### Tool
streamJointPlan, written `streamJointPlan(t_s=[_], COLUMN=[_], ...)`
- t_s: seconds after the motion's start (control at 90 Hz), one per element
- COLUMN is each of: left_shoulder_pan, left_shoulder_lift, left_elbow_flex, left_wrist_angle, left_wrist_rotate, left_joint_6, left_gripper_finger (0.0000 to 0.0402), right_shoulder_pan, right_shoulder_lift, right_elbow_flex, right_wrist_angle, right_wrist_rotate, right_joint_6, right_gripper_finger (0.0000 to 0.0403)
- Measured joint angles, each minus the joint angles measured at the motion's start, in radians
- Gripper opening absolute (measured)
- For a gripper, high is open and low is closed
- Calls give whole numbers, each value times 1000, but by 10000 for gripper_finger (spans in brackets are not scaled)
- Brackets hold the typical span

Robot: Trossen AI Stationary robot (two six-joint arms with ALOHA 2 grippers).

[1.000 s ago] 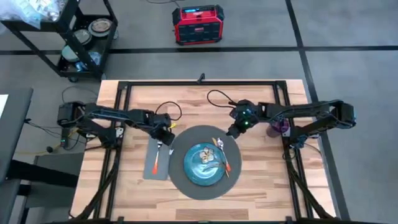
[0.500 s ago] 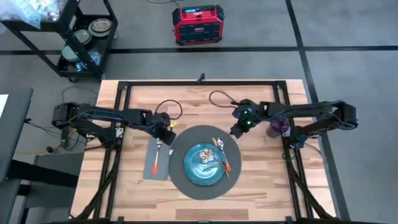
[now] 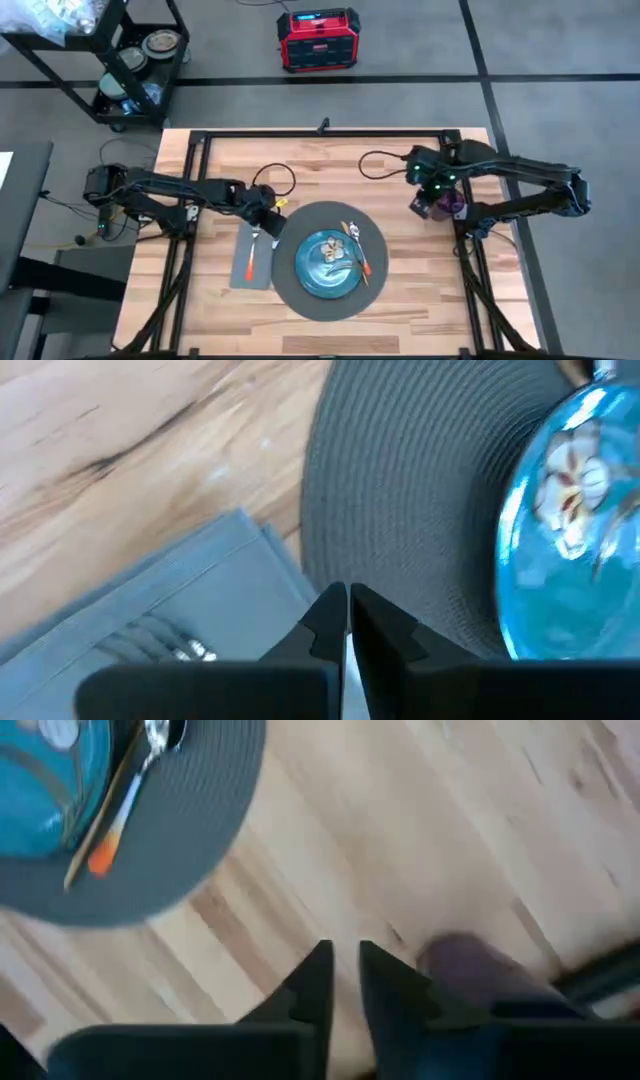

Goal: Set table place
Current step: Move the purple cup to the top right of the gray table mat

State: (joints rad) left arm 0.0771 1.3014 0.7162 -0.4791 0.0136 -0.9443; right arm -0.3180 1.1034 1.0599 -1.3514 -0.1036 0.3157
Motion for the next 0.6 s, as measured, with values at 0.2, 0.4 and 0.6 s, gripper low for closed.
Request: streamJointPlan(t_s=[0.2,0.4,0.6], left_shoulder_pan=[0,0,0], left_shoulder_lift=[0,0,0], left_elbow_flex=[0,0,0], left_wrist_angle=[9,9,8], left_wrist_rotate=[-1,-1,-1], left_joint_6=[5,24,40], left_gripper_finger=[0,0,0], right_shoulder_pan=[-6,-34,-51], right_shoulder_lift=[-18,16,29], right_elbow_flex=[1,-33,-133], right_wrist_angle=[-66,-89,-58], right_wrist_rotate=[23,87,80], right_joint_6=[66,138,193], right_gripper_finger=[214,287,290])
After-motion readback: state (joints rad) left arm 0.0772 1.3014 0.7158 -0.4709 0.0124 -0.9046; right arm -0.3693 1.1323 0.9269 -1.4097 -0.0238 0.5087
